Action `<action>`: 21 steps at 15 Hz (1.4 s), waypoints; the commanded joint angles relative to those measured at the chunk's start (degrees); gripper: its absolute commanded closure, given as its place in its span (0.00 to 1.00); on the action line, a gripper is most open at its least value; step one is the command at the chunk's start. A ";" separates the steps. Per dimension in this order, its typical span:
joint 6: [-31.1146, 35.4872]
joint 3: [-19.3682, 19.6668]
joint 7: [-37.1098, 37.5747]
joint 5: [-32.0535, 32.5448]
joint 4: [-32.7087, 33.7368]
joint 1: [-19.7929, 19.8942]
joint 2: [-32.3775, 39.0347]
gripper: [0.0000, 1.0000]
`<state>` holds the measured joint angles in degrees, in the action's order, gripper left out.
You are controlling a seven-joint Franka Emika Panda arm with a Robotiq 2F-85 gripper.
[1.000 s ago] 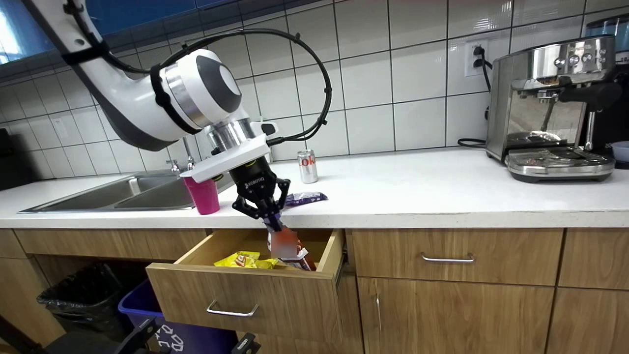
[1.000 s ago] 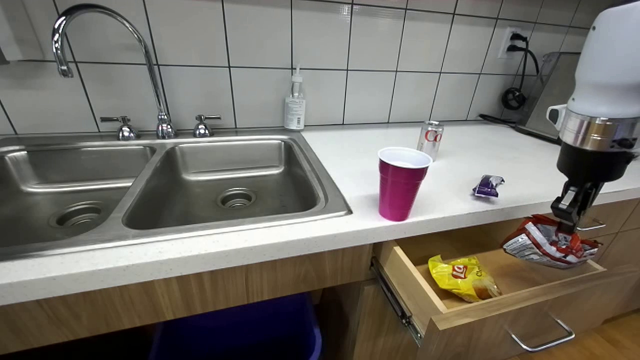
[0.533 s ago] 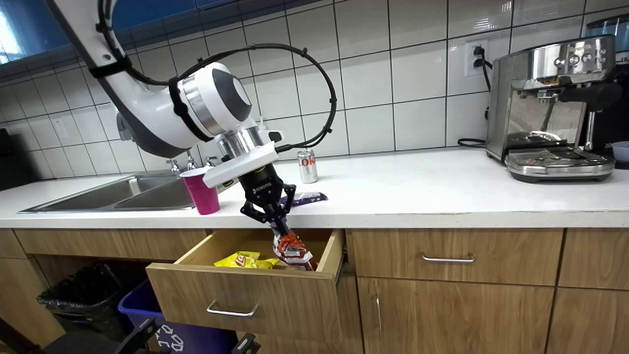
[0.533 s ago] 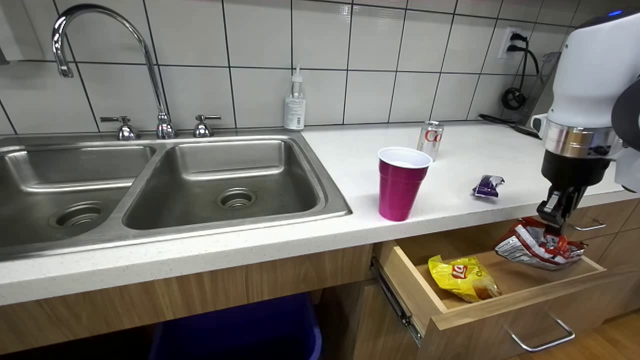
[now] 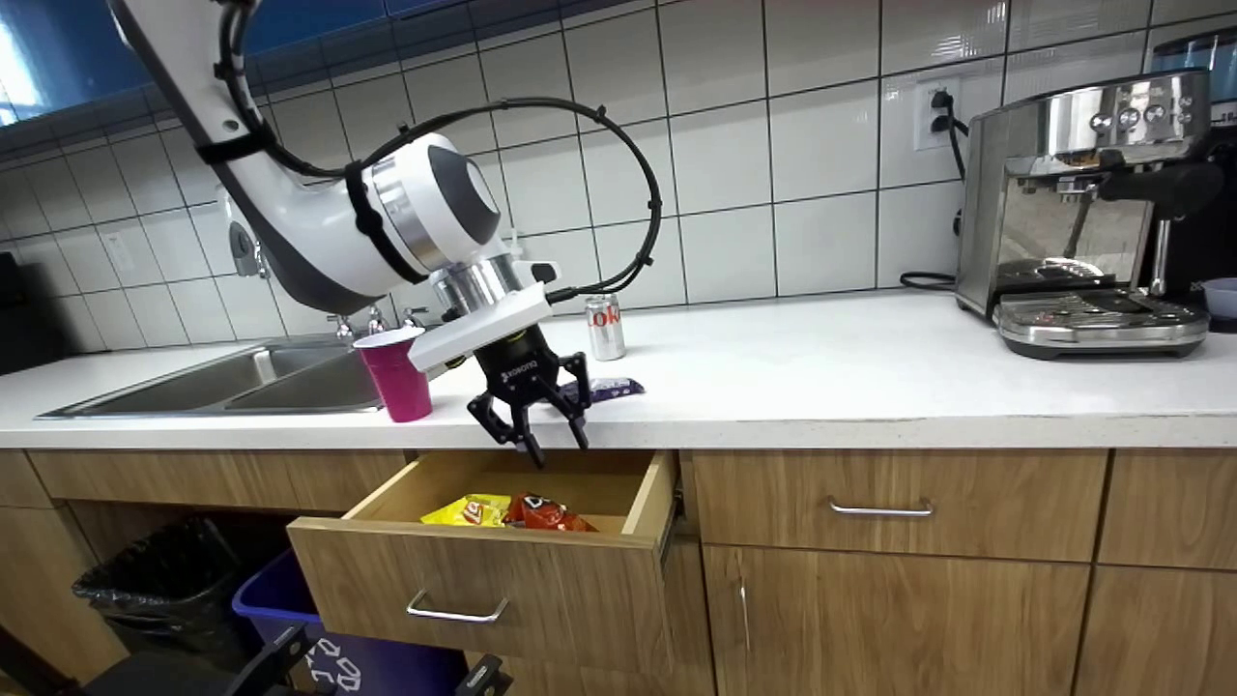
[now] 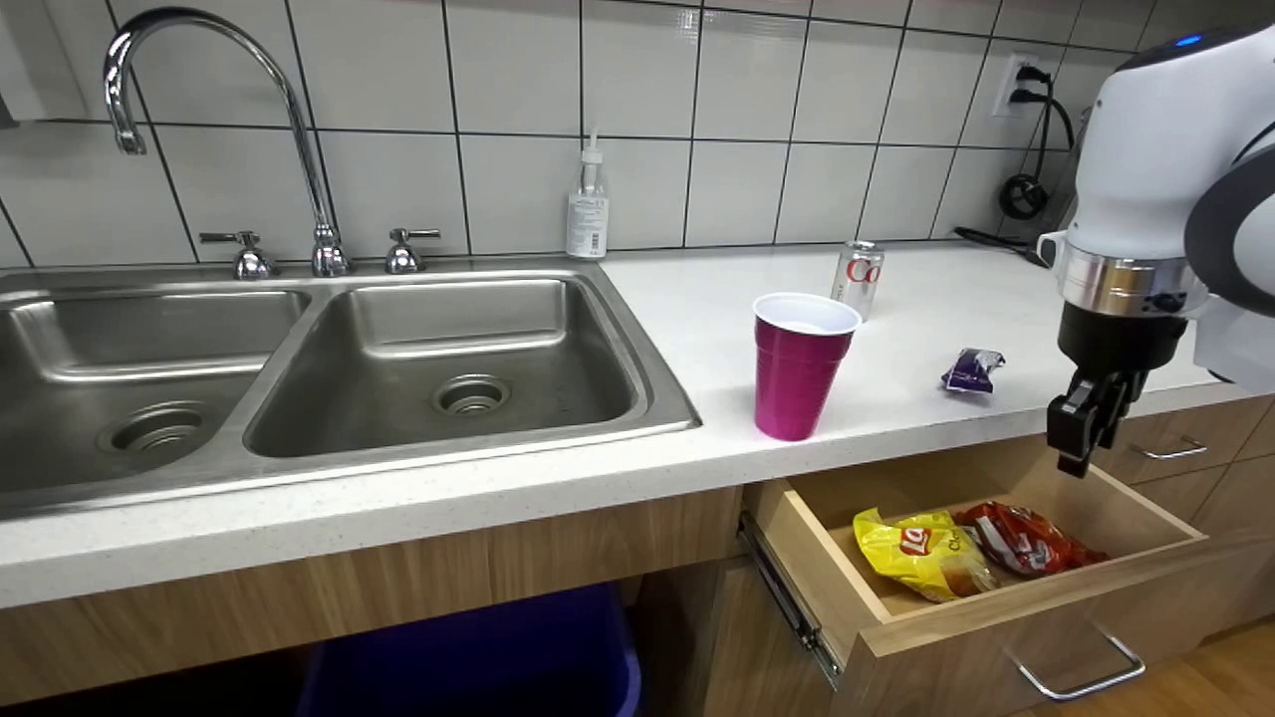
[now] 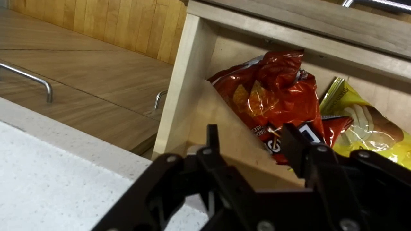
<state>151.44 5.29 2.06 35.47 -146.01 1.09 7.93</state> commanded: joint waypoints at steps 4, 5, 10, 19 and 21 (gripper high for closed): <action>-0.37 -0.16 0.61 -0.55 -0.10 -0.36 -1.29 0.00; -0.53 -0.42 -0.38 -2.08 -0.41 -0.14 -1.56 0.00; -0.05 -2.64 -7.64 -15.94 -3.11 0.58 -3.45 0.00; -8.13 -5.43 -19.58 -38.90 -4.50 0.00 -9.67 0.00; -11.33 -5.08 -18.47 -38.74 -4.47 -0.22 -11.12 0.00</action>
<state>145.02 0.18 -15.45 -1.82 -149.42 0.90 0.96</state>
